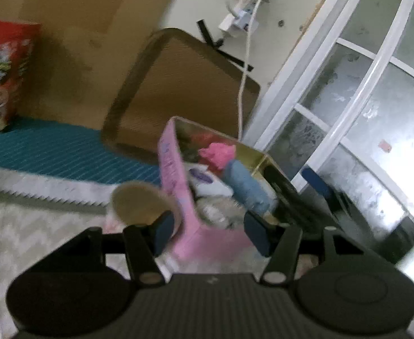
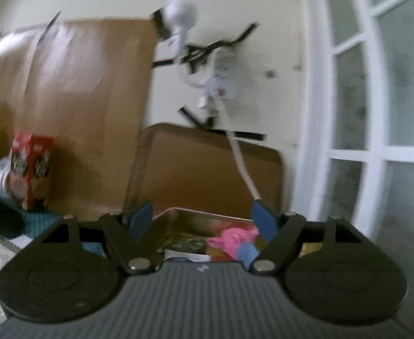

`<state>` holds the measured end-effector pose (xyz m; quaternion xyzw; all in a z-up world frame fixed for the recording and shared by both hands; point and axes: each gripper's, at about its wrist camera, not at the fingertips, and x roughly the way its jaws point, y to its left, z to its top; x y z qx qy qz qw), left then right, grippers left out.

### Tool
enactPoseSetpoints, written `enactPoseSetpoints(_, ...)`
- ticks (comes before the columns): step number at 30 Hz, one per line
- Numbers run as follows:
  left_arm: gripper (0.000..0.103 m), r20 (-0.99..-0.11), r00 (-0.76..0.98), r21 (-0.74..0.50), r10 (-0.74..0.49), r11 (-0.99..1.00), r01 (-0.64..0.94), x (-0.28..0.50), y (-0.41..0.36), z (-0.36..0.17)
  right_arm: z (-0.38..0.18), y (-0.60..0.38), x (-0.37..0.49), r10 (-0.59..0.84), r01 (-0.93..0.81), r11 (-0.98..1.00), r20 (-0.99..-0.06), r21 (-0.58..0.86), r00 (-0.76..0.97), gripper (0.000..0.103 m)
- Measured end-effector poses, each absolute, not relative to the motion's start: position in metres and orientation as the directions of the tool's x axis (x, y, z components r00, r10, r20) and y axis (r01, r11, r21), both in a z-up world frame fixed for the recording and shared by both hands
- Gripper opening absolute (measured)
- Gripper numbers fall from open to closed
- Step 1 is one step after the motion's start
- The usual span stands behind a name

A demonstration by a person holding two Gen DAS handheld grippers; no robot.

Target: Organize soft objects

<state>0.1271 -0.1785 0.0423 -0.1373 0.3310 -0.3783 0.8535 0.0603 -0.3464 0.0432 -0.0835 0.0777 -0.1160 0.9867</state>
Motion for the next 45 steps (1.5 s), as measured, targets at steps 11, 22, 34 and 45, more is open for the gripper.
enactPoseSetpoints(11, 0.057, -0.524, 0.520, -0.441, -0.675, 0.737, 0.512, 0.105, -0.134, 0.024, 0.023, -0.352, 0.114, -0.284, 0.201, 0.926, -0.236, -0.320, 0.929, 0.077)
enactPoseSetpoints(22, 0.058, -0.519, 0.514, -0.405, -0.683, 0.726, 0.556, 0.087, -0.135, 0.027, 0.047, -0.347, 0.046, -0.324, 0.285, 0.934, -0.176, -0.213, 0.929, 0.079)
enactPoseSetpoints(34, 0.103, -0.524, 0.599, -0.159, -0.606, 0.760, 0.630, 0.035, -0.180, 0.050, 0.039, -0.328, -0.091, -0.218, 0.311, 0.924, -0.360, 0.223, 0.907, 0.103)
enactPoseSetpoints(45, 0.103, -0.559, 0.664, -0.010, -0.497, 0.805, 0.594, 0.004, -0.184, 0.047, 0.067, -0.305, -0.098, -0.201, 0.339, 0.907, -0.447, 0.251, 0.871, 0.103)
